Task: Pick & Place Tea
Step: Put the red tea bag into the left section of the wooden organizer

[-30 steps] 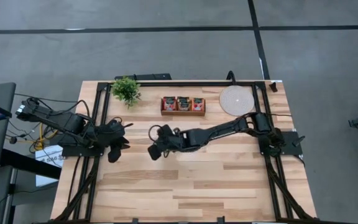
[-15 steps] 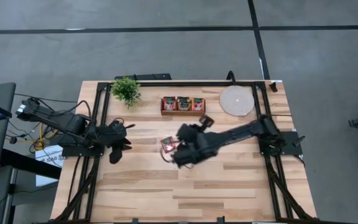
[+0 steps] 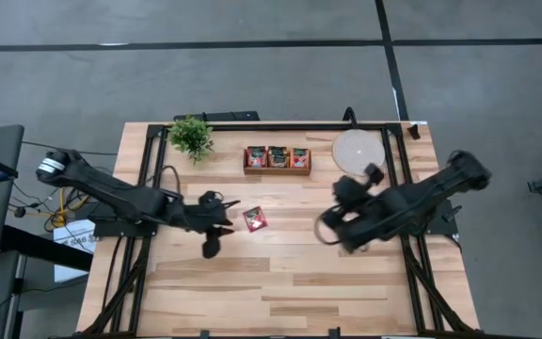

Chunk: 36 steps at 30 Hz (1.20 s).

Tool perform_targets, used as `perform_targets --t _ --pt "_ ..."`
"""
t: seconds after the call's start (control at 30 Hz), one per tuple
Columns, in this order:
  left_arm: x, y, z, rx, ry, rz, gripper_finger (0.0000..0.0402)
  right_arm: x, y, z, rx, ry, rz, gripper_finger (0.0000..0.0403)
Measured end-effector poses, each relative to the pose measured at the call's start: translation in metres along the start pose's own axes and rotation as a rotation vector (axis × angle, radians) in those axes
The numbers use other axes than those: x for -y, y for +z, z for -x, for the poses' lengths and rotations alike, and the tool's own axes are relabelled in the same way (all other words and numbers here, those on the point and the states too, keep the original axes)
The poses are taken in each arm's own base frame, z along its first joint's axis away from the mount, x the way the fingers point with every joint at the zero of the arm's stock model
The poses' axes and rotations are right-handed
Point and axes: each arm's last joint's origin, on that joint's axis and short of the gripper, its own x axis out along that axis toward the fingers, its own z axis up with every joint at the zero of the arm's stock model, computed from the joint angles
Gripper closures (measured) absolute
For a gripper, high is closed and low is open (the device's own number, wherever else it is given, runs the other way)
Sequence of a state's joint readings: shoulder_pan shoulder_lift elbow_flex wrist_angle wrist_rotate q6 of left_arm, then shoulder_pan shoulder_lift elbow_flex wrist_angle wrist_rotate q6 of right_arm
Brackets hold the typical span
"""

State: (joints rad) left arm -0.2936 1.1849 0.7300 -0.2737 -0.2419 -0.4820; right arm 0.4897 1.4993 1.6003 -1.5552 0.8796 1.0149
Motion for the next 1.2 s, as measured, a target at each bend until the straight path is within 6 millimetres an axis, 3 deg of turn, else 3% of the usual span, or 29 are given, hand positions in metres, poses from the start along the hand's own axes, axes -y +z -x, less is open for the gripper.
perform_targets --t 0.2,0.47,0.77,1.0,1.2 --pt "-0.007 0.021 -0.035 0.009 0.092 0.045 0.0303 0.047 -0.032 0.018 0.057 0.131 -0.150 0.0403" --pt "-0.028 0.053 -0.076 -0.155 0.121 0.108 0.0303 0.073 -0.073 0.025 0.147 0.364 -0.239 0.0403" --pt "-0.052 0.067 -0.091 -0.360 0.203 0.195 0.0303 0.088 -0.107 0.018 0.201 0.464 -0.317 0.0403" --pt "-0.058 0.070 -0.091 -0.351 0.212 0.231 0.0295 0.088 -0.115 0.017 0.204 0.488 -0.274 0.0403" --pt "-0.060 0.070 -0.092 -0.360 0.180 0.223 0.0253 0.088 -0.117 0.020 0.214 0.507 -0.249 0.0403"
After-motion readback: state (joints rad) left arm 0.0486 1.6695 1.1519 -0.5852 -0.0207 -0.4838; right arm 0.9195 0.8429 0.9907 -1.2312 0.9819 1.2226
